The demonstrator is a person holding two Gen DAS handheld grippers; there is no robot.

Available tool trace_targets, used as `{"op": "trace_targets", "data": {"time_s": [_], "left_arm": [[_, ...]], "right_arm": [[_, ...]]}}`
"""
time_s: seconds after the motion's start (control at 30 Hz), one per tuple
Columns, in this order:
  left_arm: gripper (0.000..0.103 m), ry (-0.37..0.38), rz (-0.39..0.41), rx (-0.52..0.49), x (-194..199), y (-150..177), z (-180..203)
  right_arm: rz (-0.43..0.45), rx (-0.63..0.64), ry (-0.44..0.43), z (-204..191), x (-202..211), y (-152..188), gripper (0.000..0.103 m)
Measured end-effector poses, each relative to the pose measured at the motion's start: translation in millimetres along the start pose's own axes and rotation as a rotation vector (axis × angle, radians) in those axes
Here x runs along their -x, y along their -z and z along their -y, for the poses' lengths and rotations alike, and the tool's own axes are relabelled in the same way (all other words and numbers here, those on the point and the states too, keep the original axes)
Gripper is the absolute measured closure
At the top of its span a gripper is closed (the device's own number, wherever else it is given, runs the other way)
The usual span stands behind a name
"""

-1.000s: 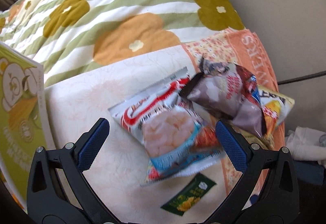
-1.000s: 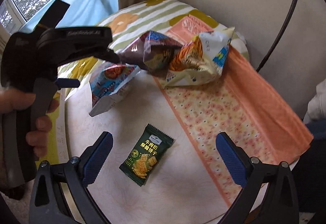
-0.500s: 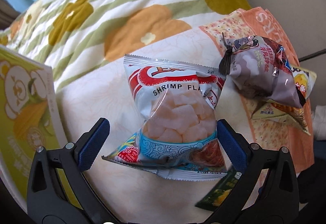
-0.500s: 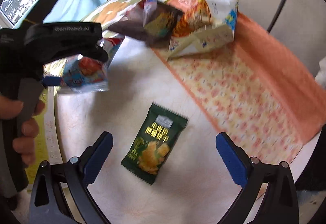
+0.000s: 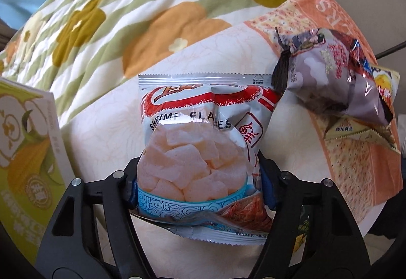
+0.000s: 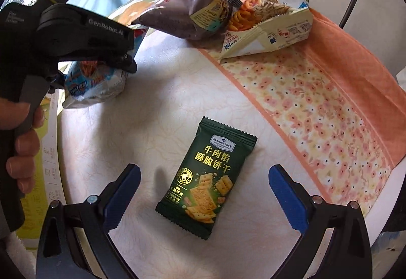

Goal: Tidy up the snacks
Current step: 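Grasp the green cracker packet with the right tool, then release the shrimp flakes bag into the box with the left tool while the right carries the cracker packet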

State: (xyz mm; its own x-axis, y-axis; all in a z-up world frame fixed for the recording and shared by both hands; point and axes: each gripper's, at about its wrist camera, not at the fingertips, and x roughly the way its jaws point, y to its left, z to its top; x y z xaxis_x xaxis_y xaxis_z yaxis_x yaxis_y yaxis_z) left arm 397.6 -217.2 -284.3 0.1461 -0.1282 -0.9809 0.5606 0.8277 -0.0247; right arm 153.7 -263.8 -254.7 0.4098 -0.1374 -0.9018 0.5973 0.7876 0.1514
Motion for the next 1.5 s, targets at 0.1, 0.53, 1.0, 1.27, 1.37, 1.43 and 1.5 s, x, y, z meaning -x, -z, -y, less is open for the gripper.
{"op": "trace_targets", "data": {"time_s": [0.1, 0.53, 1.0, 1.27, 1.37, 1.43, 1.5], "left_arm": [[0.037, -0.022, -0.014, -0.028, 0.0, 8.8, 5.2], [0.037, -0.025, -0.029, -0.040, -1.1, 16.3, 7.1], [0.039, -0.021, 0.002, -0.009, 16.1, 18.7, 9.1], [0.039, -0.023, 0.083, 0.072, 64.4, 26.8, 1.7], [0.039, -0.014, 0.146, 0.117, 94.9, 32.4, -4.1], [0.039, -0.014, 0.192, 0.148, 118.0, 37.0, -9.1], [0.039, -0.017, 0.237, 0.182, 140.9, 43.5, -16.7]], "right_arm": [[0.003, 0.004, 0.016, 0.2, -2.3, 2.5, 0.002], [0.053, 0.123, 0.120, -32.7, -23.8, 12.7, 0.031], [0.056, 0.104, -0.007, -7.9, 1.6, -3.0, 0.059], [0.098, 0.140, -0.097, 5.9, 39.9, -28.7, 0.059], [0.129, 0.172, -0.131, 8.8, 59.7, -42.1, 0.059], [0.141, 0.196, -0.168, 7.8, 72.6, -51.2, 0.059], [0.156, 0.230, -0.201, 10.5, 82.6, -54.5, 0.059]]}}
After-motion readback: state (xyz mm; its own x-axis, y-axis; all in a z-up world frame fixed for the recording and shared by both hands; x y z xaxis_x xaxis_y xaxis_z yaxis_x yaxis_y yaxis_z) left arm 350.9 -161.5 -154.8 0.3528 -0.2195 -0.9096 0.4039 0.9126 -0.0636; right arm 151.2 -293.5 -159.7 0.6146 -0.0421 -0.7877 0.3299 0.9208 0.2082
